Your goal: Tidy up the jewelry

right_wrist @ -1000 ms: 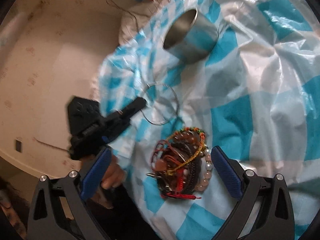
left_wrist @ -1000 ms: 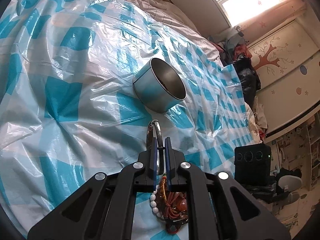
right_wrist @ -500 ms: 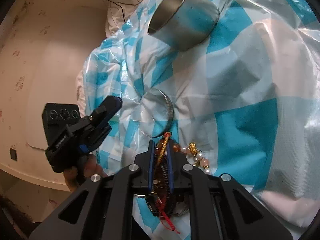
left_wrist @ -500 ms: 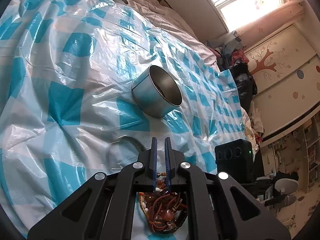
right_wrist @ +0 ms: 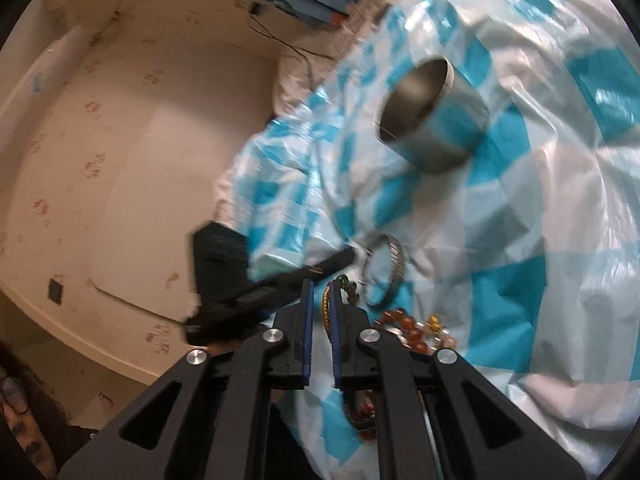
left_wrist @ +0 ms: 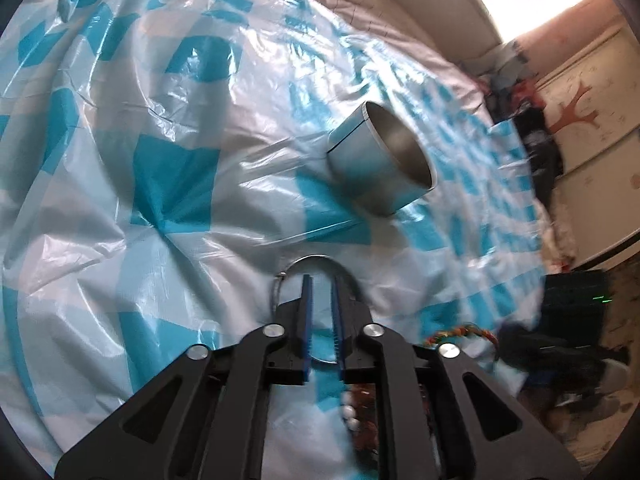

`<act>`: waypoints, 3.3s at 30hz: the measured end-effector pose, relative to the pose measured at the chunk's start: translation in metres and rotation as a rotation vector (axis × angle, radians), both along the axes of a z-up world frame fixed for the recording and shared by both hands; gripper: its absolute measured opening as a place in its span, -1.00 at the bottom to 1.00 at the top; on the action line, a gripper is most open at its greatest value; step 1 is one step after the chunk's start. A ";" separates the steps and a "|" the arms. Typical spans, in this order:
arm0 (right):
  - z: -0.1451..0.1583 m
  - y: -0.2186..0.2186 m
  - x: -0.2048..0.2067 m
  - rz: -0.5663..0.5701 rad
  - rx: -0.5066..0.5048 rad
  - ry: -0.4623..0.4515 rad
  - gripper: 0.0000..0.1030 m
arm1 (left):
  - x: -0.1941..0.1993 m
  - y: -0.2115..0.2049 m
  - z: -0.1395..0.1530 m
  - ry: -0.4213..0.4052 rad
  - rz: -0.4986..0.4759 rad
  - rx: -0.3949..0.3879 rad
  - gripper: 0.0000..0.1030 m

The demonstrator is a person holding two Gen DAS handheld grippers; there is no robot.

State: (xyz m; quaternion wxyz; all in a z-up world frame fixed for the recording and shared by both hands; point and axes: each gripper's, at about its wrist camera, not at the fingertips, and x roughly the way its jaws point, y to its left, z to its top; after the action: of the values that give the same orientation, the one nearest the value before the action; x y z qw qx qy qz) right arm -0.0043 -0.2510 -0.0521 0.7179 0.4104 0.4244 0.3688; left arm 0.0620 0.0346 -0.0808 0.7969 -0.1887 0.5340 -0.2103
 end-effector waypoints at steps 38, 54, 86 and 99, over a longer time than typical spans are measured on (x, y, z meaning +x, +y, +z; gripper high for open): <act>-0.004 -0.002 -0.001 -0.011 0.025 0.026 -0.92 | 0.000 -0.038 0.003 -0.114 -0.125 0.105 -1.00; 0.017 -0.018 -0.010 -0.054 0.105 -0.066 -0.92 | 0.007 -0.041 0.005 -0.198 -0.059 0.298 0.03; 0.059 -0.049 0.029 -0.178 0.127 -0.192 -0.92 | 0.022 -0.046 0.067 -0.251 -0.125 -0.053 -0.92; 0.054 -0.032 0.107 -0.198 0.002 -0.175 -0.92 | 0.100 -0.078 0.054 -0.221 -0.125 0.027 -0.89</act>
State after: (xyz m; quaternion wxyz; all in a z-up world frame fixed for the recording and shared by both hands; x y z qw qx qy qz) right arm 0.1022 -0.2832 0.0015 0.7847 0.4173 0.3173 0.3307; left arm 0.1619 -0.0433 -0.0263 0.8387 -0.1201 0.4564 -0.2718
